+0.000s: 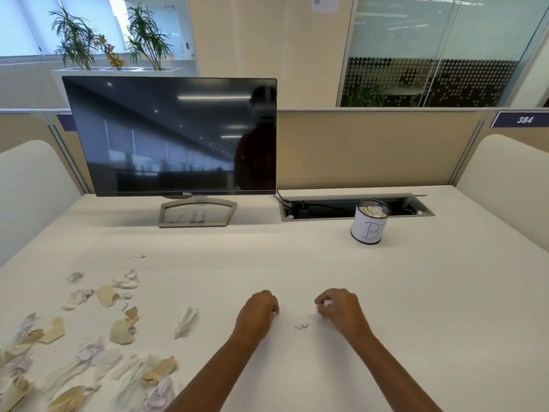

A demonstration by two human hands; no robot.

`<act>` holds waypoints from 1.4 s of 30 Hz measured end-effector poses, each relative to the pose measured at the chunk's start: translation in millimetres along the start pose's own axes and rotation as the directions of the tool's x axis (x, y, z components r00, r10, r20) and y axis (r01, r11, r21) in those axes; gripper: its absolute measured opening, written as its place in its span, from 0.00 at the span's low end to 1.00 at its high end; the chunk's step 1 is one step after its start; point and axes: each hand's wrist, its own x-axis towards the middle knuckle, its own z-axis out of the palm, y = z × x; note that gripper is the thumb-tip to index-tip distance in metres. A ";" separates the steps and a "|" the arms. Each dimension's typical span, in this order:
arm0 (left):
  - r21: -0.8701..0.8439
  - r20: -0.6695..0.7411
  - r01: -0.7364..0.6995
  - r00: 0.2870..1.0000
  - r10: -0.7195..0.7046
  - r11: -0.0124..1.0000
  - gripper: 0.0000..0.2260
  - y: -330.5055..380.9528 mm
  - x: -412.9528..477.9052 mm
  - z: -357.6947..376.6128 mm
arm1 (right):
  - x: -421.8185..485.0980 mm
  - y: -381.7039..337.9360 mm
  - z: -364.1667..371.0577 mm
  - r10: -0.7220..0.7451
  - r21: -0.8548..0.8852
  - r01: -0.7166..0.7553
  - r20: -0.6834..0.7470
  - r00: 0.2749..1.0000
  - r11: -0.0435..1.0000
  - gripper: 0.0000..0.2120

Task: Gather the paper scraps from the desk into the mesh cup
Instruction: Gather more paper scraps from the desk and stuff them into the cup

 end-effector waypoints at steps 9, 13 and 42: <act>-0.106 -0.070 0.070 0.995 -0.077 0.992 0.08 37.8 28.5 -1.8 | 36.6 18.6 -64.4 0.086 0.305 -0.059 -0.076 0.993 0.951 0.07; -0.215 -0.112 0.041 0.992 -0.067 0.976 0.07 63.1 47.5 -4.9 | 54.1 28.9 -84.8 0.091 0.302 -0.056 -0.102 0.991 0.952 0.05; -0.524 -0.201 -0.118 0.980 0.013 0.843 0.18 240.8 262.0 16.8 | 211.4 67.5 -186.0 0.005 0.243 0.080 -0.331 0.944 0.967 0.07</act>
